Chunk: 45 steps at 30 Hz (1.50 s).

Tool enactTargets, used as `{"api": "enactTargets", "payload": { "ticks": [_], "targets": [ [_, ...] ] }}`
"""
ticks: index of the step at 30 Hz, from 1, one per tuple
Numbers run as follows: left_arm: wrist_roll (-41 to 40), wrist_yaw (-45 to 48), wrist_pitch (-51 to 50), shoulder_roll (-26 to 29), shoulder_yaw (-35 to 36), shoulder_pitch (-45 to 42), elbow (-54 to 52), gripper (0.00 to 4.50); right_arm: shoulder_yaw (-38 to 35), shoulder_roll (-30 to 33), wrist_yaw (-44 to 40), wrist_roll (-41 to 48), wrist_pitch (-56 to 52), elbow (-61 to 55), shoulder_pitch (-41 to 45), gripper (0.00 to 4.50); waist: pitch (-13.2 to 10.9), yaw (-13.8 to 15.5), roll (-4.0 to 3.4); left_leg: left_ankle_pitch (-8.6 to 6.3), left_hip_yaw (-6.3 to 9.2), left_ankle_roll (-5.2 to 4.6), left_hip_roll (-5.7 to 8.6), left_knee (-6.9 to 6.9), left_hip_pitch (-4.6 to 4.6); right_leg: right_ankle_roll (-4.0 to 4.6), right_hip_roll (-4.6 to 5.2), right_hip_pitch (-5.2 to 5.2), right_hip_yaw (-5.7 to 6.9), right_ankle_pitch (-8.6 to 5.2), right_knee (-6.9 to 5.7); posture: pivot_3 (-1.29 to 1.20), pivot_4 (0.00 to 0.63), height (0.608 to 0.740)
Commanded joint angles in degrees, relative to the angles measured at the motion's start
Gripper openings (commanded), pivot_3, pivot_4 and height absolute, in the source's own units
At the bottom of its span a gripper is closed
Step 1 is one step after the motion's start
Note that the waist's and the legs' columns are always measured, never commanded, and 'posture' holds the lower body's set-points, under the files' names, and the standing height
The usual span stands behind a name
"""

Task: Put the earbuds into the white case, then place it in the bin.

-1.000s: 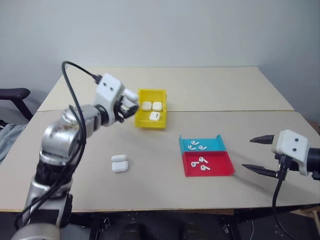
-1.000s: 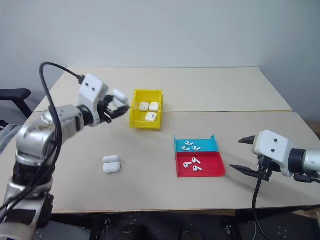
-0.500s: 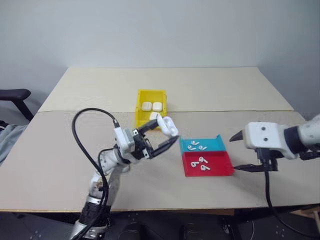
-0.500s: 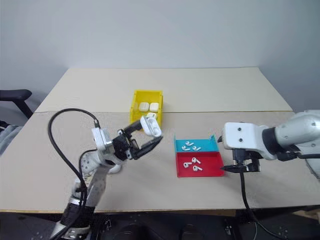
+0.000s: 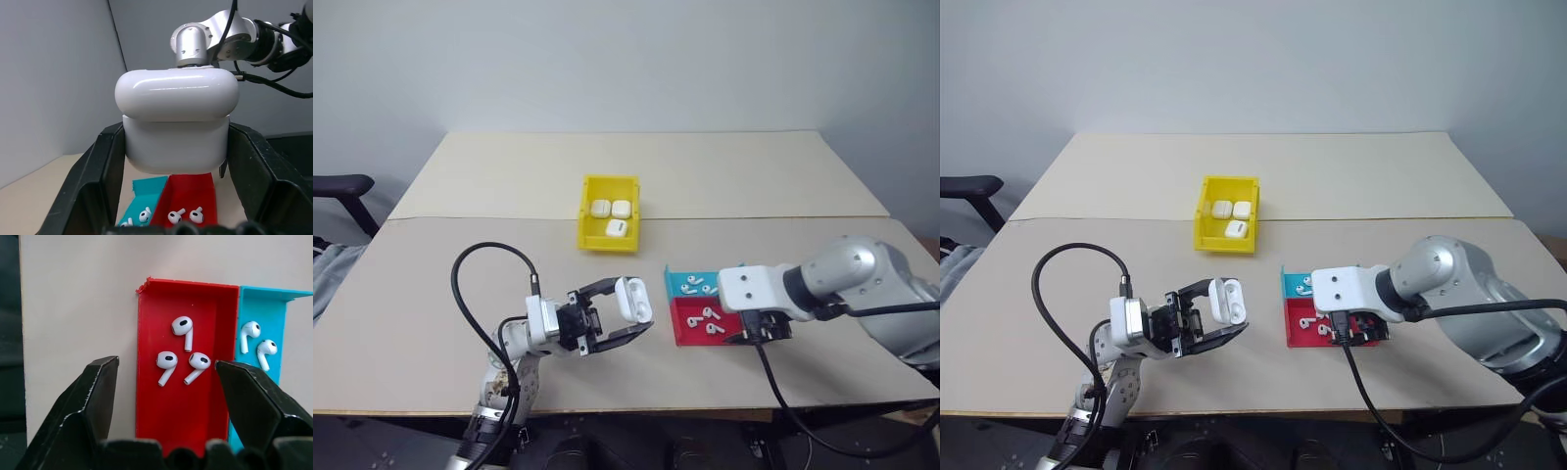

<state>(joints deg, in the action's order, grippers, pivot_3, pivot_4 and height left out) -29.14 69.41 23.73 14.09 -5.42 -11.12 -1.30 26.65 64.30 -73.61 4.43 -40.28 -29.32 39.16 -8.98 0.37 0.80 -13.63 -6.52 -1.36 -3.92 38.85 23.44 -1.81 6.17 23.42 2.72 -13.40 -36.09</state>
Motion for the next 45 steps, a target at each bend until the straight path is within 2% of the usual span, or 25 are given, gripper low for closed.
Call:
{"api": "enactTargets", "payload": {
  "ticks": [1, 3, 9, 11, 21, 37, 38, 45],
  "targets": [
    [0.66, -0.6, 2.6, 0.03, 0.68, -0.26, -0.2, 2.78, 0.77, -1.06, -0.8, -2.46, -0.2, 0.68, 1.82, 3.45, 0.0, 0.07, 0.0, 0.0, 0.01, 0.0, 0.0, 0.0, 0.03, 0.0, 0.0, 0.02, 0.0, 0.0, 0.0, 0.0, 0.15, 0.74],
    [1.13, -1.5, 2.52, 0.35, 0.8, -0.01, -0.66, 2.78, 1.99, -2.22, -0.68, -3.85, -0.27, 1.75, 2.1, 3.05, 0.0, 0.08, 0.0, 0.0, 0.0, 0.0, 0.01, 0.01, 0.06, 0.0, 0.0, 0.02, 0.0, 0.0, 0.02, 0.0, 0.15, 0.74],
    [1.97, -2.99, 2.91, 0.96, 0.84, 0.93, -1.14, 2.78, 5.5, -4.38, -1.64, -8.11, 0.49, 5.08, 1.96, 3.05, 0.0, 0.03, -0.01, 0.0, -0.03, 0.0, 0.0, 0.0, 0.06, 0.0, 0.0, 0.05, 0.01, 0.0, 0.0, 0.0, 0.15, 0.74],
    [2.37, -3.38, 2.77, 1.32, 0.68, 1.23, -1.34, 2.78, 5.76, -5.24, -1.56, -8.77, 0.44, 5.92, 2.04, 2.49, 0.0, 0.01, -0.01, 0.0, -0.03, 0.0, 0.0, 0.0, 0.07, 0.0, 0.0, 0.06, 0.01, 0.0, 0.0, 0.0, 0.15, 0.74],
    [3.64, -5.93, 2.28, 2.05, -0.4, 1.86, -2.85, 2.78, 5.74, -8.95, -0.37, -11.92, -0.2, 10.38, 1.35, 2.49, 0.0, 0.03, -0.01, 0.0, -0.08, 0.0, 0.0, 0.0, 0.08, 0.0, 0.0, 0.07, 0.03, 0.0, 0.0, 0.0, 0.15, 0.74],
    [5.06, -9.62, -0.22, 3.72, -1.45, 3.27, -5.22, 2.78, 6.13, -10.31, -2.75, -13.3, -0.58, 12.8, 1.16, 2.49, 0.01, -0.02, -0.01, 0.0, -0.09, 0.0, -0.01, -0.03, 0.12, 0.01, 0.0, 0.12, 0.03, 0.0, 0.0, 0.0, 0.15, 0.74],
    [5.2, -9.83, -0.34, 3.8, -1.5, 3.28, -5.29, 2.78, 6.14, -10.45, -2.51, -13.57, -0.61, 13.0, 1.1, 2.12, 0.01, -0.01, -0.01, 0.0, -0.09, 0.0, -0.01, -0.03, 0.14, 0.01, 0.0, 0.14, 0.03, 0.0, 0.0, 0.0, 0.15, 0.74],
    [6.0, -11.0, -1.0, 4.39, -1.79, 3.44, -5.73, 2.78, 6.04, -11.11, -1.92, -14.97, -0.47, 14.04, 0.73, 2.12, 0.01, 0.0, -0.01, 0.0, -0.13, 0.0, -0.01, -0.02, 0.3, 0.01, 0.0, 0.28, 0.04, 0.01, -0.02, 0.0, 0.15, 0.74]
  ]
}}
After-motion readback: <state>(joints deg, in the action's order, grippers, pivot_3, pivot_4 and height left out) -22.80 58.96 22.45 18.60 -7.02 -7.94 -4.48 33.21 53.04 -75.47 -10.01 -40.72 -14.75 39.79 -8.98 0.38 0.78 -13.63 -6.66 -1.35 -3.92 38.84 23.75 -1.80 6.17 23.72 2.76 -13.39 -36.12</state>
